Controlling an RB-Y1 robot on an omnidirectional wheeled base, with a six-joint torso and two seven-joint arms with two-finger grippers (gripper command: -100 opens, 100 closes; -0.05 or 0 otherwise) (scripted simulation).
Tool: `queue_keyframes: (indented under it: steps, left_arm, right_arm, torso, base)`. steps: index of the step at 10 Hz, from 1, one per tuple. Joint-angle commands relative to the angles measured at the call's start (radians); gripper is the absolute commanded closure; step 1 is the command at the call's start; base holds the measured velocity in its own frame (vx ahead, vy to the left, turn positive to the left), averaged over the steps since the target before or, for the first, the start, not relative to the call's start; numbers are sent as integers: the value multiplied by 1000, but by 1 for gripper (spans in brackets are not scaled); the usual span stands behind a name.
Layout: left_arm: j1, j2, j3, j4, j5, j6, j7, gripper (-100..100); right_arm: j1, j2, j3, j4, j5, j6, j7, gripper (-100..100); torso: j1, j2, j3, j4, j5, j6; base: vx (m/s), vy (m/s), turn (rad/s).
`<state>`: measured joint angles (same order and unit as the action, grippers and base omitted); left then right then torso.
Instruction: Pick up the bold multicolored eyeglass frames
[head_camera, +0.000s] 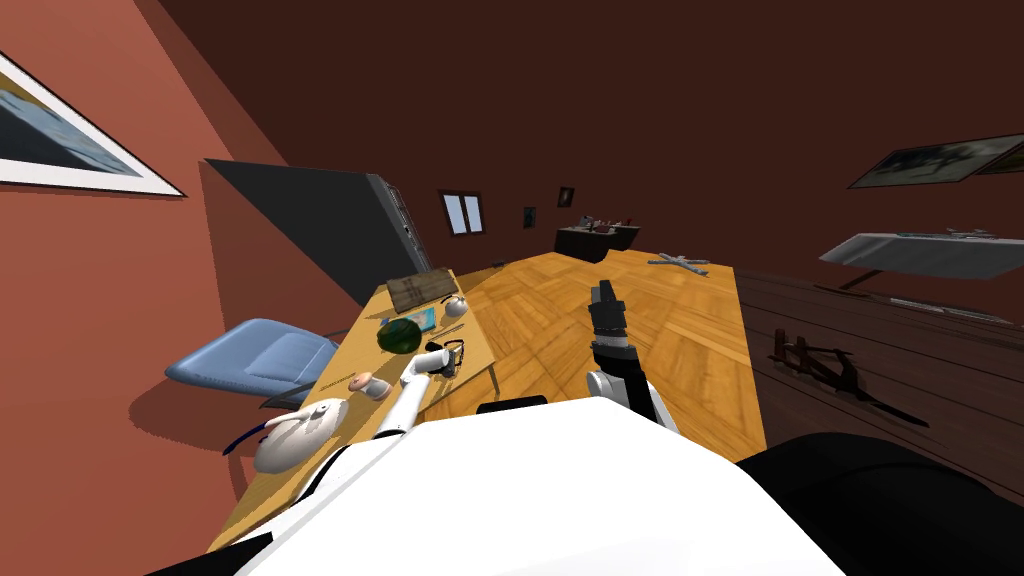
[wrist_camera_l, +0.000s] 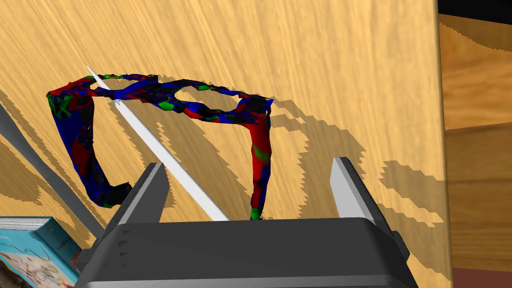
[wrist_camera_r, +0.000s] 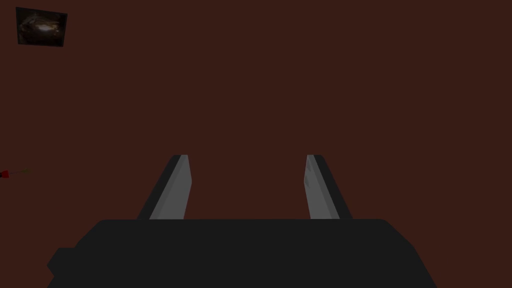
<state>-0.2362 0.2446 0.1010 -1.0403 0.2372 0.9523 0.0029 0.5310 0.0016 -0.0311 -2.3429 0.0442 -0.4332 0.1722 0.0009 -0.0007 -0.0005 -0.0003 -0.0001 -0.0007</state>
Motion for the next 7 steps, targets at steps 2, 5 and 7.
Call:
queue_keyframes:
  steps: [2,5,7]
  left_arm:
    - [5,-12,-3,37,-7,-47,0,-100]
    - [6,-13,-4,45,-8,-56,-1,100]
    - [9,-13,-4,46,-8,-53,-1,100]
  right_arm:
    - [0,0,0,0,0,0,0,0]
    - [0,0,0,0,0,0,0,0]
    - [0,0,0,0,0,0,0,0]
  torso:
    - [0,-1,0,0,0,0]
    - [0,0,0,0,0,0]
    - [0,0,1,2,0,1]
  base:
    - [42,21,-11]
    - [21,8,-5]
    - [-3,-1,6]
